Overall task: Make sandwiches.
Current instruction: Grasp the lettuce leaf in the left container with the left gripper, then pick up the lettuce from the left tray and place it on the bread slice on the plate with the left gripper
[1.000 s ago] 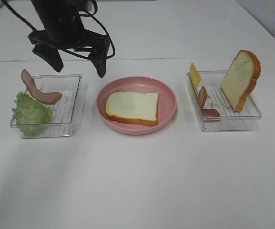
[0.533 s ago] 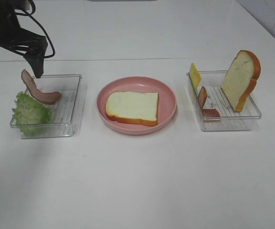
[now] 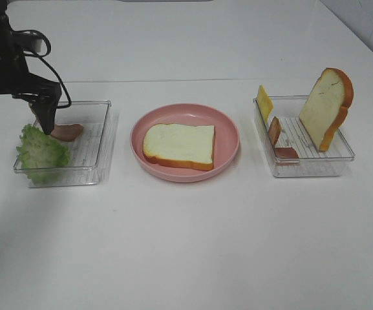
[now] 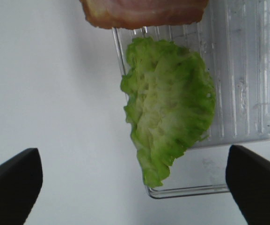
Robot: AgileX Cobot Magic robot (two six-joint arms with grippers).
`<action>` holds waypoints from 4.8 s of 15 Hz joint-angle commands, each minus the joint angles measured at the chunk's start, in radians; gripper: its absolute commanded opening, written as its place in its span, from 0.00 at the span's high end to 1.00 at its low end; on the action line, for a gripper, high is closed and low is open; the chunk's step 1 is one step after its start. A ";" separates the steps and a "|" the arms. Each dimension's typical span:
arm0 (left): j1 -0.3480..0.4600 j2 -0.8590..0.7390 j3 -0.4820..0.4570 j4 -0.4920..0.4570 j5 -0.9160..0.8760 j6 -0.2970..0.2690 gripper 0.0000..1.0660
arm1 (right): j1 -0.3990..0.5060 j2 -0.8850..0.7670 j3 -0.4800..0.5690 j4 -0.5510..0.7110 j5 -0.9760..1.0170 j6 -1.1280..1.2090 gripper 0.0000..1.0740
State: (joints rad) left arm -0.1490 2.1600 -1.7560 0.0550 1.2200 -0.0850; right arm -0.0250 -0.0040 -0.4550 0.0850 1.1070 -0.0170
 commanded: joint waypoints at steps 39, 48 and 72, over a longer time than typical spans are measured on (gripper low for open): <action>-0.110 -0.133 -0.076 -0.383 -0.048 0.161 1.00 | 0.000 -0.029 0.004 0.007 -0.007 -0.001 0.16; -0.197 0.173 -0.284 -0.943 -0.011 0.474 1.00 | 0.000 -0.028 0.004 0.007 -0.007 -0.001 0.16; -0.240 0.378 -0.506 -0.525 -0.036 0.250 0.99 | 0.000 -0.028 0.004 0.007 -0.007 -0.001 0.16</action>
State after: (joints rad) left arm -0.3900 2.5380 -2.2570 -0.4710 1.1890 0.1760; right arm -0.0250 -0.0040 -0.4550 0.0850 1.1070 -0.0170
